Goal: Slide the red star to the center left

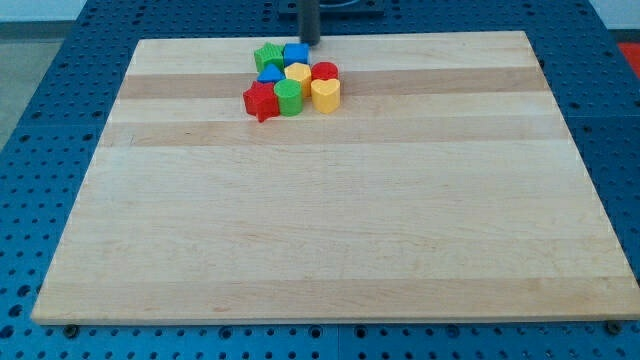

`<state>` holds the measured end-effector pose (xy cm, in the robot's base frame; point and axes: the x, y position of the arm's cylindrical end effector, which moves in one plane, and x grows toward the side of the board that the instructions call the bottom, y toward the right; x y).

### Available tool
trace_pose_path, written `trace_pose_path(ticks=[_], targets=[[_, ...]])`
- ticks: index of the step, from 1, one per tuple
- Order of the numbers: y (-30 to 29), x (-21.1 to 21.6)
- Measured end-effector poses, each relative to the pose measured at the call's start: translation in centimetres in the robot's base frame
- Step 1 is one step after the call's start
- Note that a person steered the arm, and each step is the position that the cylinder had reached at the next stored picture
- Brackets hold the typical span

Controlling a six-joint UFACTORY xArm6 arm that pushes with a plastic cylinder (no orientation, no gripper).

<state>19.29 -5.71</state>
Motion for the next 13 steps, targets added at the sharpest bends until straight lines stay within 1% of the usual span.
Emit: trace_pose_path(ticks=[1, 2, 3, 4, 5, 6, 8, 9, 10, 11, 13], targets=[[-5.7, 2.0], [-8.5, 6.1], [-8.8, 4.0], [-7.5, 1.7], [-4.7, 0.1], [-2.9, 2.1], [-4.5, 12.0], [-3.6, 16.4], [-6.7, 18.6], [-7.7, 22.5], [-0.9, 22.9]])
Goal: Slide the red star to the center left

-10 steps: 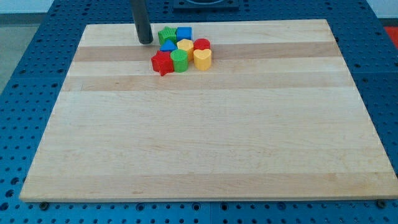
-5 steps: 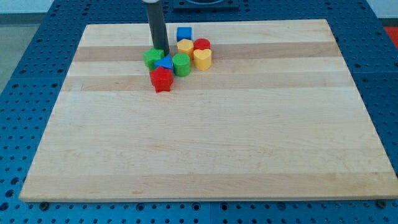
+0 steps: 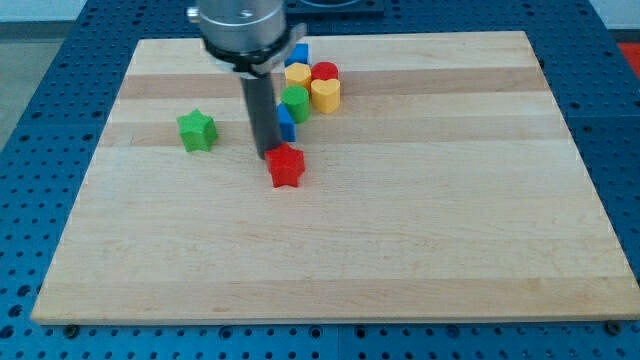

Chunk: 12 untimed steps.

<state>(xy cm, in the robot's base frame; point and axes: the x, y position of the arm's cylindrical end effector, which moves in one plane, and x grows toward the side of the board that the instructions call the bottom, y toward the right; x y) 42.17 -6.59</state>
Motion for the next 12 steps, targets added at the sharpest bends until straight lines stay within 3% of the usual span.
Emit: trace_pose_path(ticks=[2, 5, 6, 7, 8, 9, 10, 12], targets=[[5.0, 2.2], [6.9, 12.8], [-1.2, 12.2], [-3.1, 11.2], [0.2, 8.6], [-1.6, 7.4], [-11.3, 8.2], [0.4, 8.3]])
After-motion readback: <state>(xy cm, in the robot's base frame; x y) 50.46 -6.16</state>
